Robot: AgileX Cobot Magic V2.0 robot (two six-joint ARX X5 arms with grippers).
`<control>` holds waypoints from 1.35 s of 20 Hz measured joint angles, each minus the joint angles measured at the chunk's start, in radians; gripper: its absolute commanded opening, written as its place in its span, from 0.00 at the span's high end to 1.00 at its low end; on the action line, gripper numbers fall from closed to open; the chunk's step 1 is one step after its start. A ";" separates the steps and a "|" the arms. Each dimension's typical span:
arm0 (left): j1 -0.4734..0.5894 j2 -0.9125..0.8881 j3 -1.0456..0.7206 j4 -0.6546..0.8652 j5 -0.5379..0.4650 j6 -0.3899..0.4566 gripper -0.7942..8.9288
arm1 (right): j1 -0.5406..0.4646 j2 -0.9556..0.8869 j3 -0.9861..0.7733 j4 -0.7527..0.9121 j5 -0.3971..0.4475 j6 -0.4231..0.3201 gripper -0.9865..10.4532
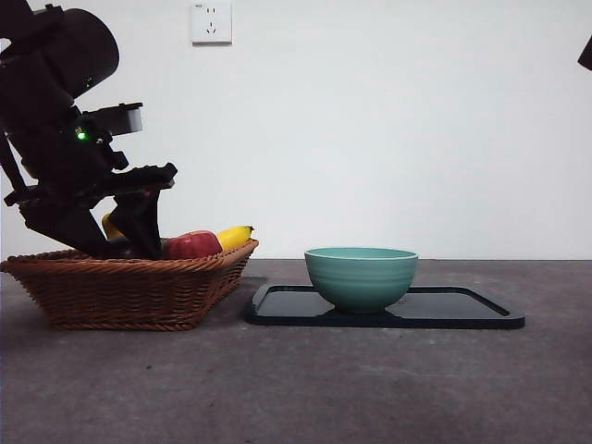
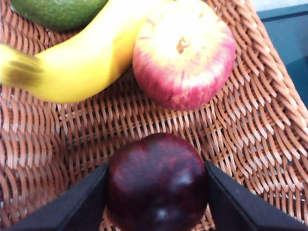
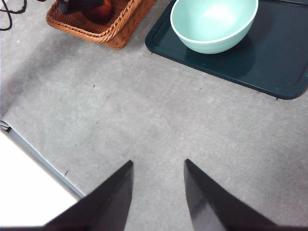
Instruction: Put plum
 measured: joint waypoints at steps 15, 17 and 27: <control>-0.001 -0.054 0.000 -0.051 0.000 -0.004 0.47 | 0.000 0.000 0.000 0.000 0.000 0.000 0.77; -0.001 -0.179 0.000 -0.061 0.003 -0.004 0.47 | 0.000 0.000 0.000 0.000 0.000 0.000 0.77; -0.002 -0.711 0.000 -0.433 0.428 -0.018 0.47 | 0.000 0.000 0.000 0.000 0.000 0.000 0.77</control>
